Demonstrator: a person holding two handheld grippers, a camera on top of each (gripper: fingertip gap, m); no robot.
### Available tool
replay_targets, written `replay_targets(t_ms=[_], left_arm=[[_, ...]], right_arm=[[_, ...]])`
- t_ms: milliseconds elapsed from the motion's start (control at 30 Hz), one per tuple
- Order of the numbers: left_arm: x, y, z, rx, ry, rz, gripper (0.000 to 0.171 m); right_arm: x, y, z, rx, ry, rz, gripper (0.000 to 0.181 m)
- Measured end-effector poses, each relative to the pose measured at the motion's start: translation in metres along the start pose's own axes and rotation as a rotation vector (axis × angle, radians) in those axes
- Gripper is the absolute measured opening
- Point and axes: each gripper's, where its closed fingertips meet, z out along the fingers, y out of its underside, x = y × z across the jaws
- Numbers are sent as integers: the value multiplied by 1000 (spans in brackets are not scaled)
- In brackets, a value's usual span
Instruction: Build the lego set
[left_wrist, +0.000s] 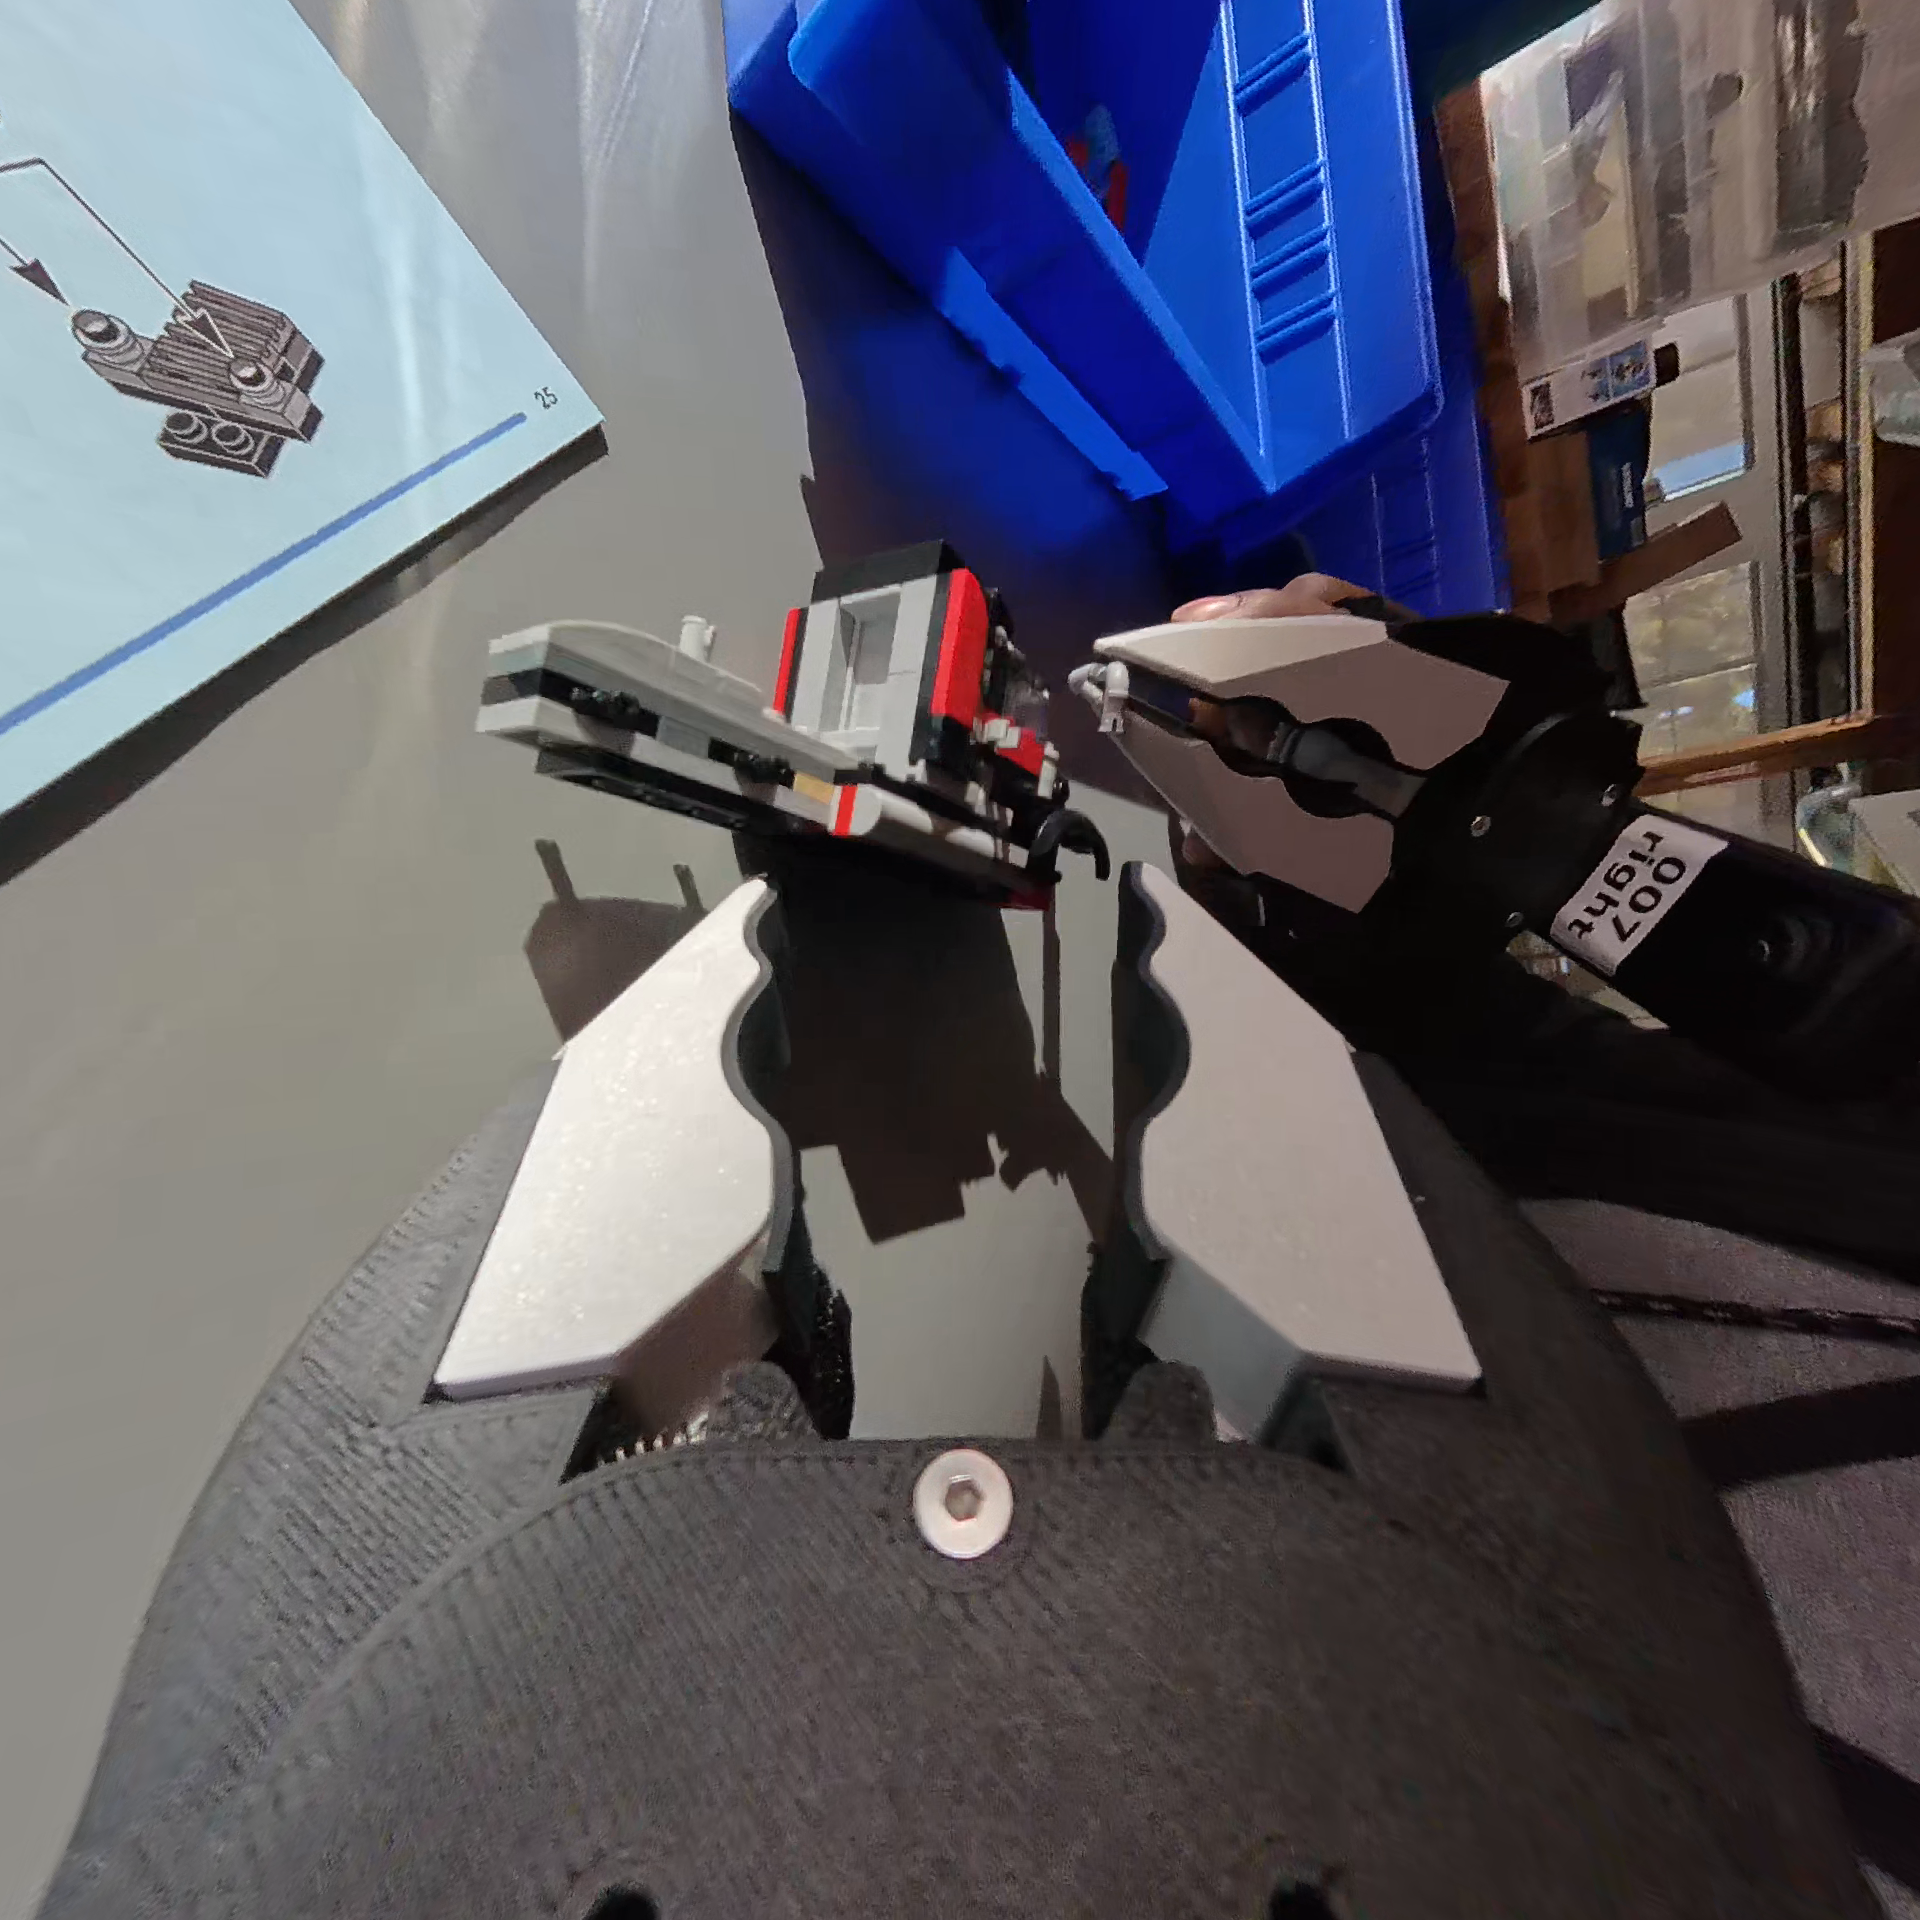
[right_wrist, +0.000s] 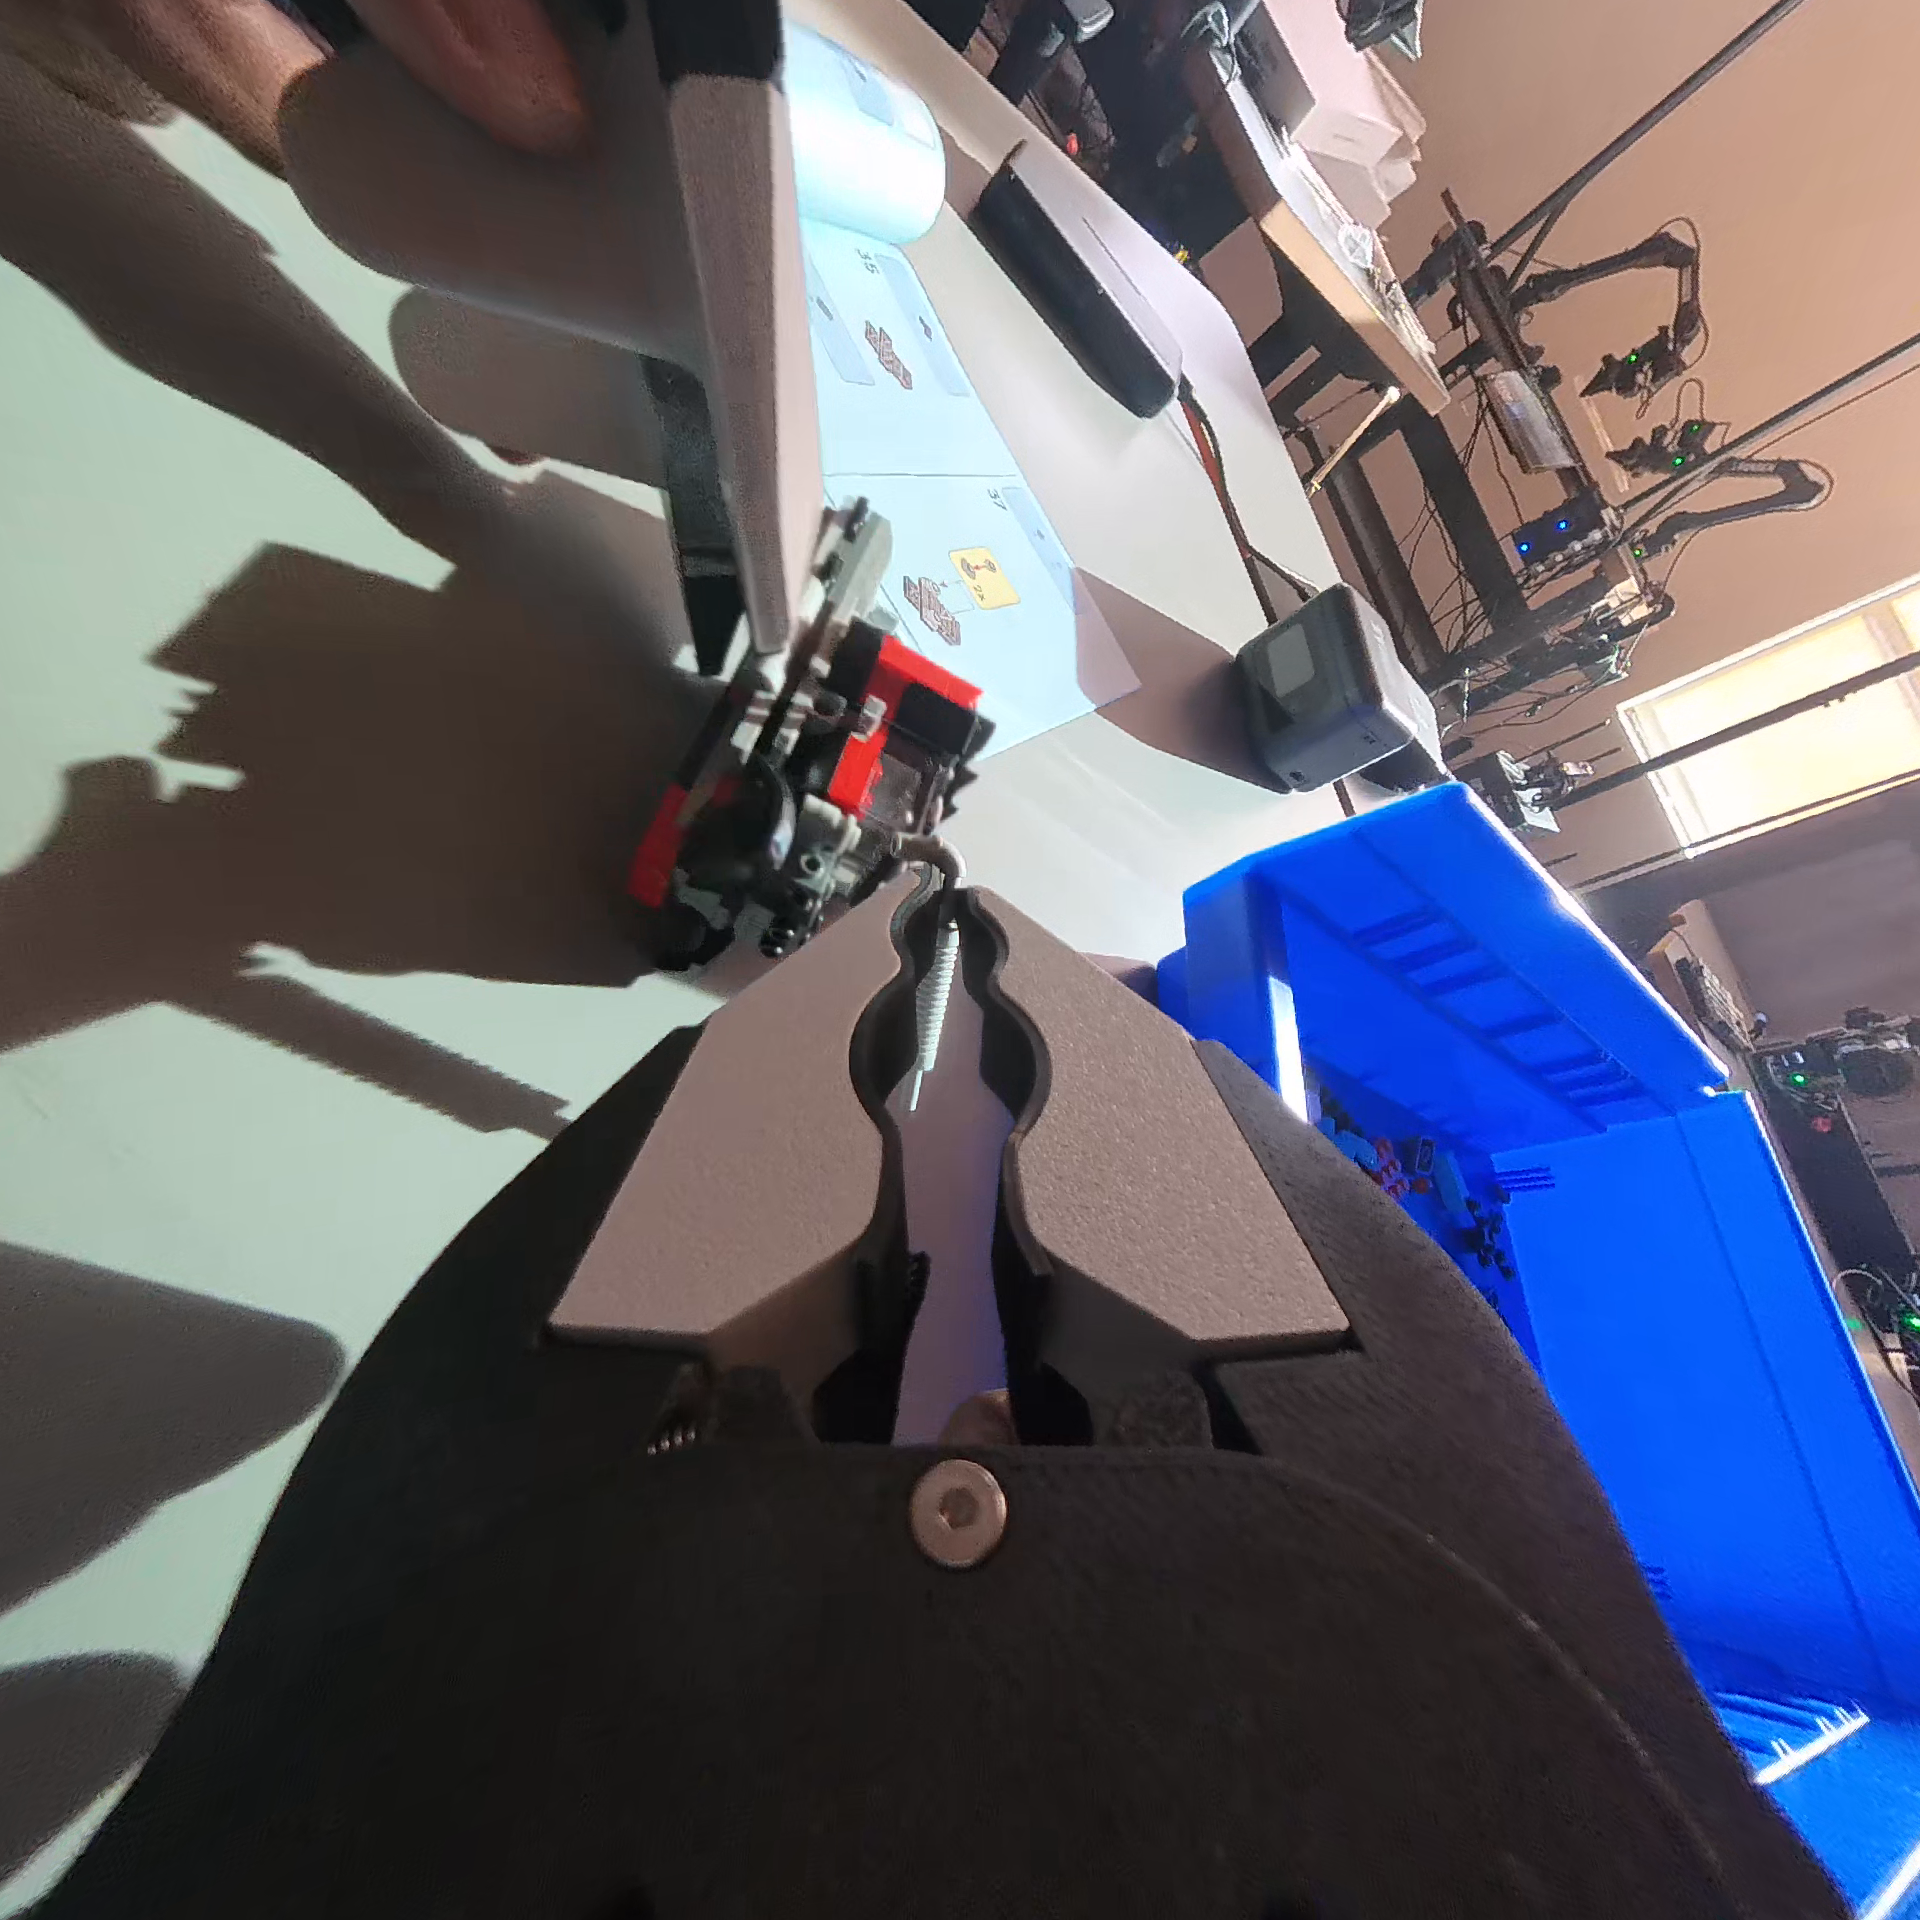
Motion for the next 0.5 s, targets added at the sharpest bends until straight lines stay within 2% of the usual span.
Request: replay_targets(t_ms=[167,267,333,400,500], left_arm=[[-3,8,-22,-57,-40,85,59],[18,-5,-33,36,-6,170,46],[41,-18,-34,131,74,235,36],[55,-28,-29,199,136,256,33],[62,-28,-16,202,192,259,33]], right_arm=[[5,-9,-4,30,35,-1,4],[10,-19,-8,59,81,-21,4],[12,-28,-10,88,129,-66,3],[12,-34,-12,101,180,-142,3],[10,-43,-15,111,242,-246,4]])
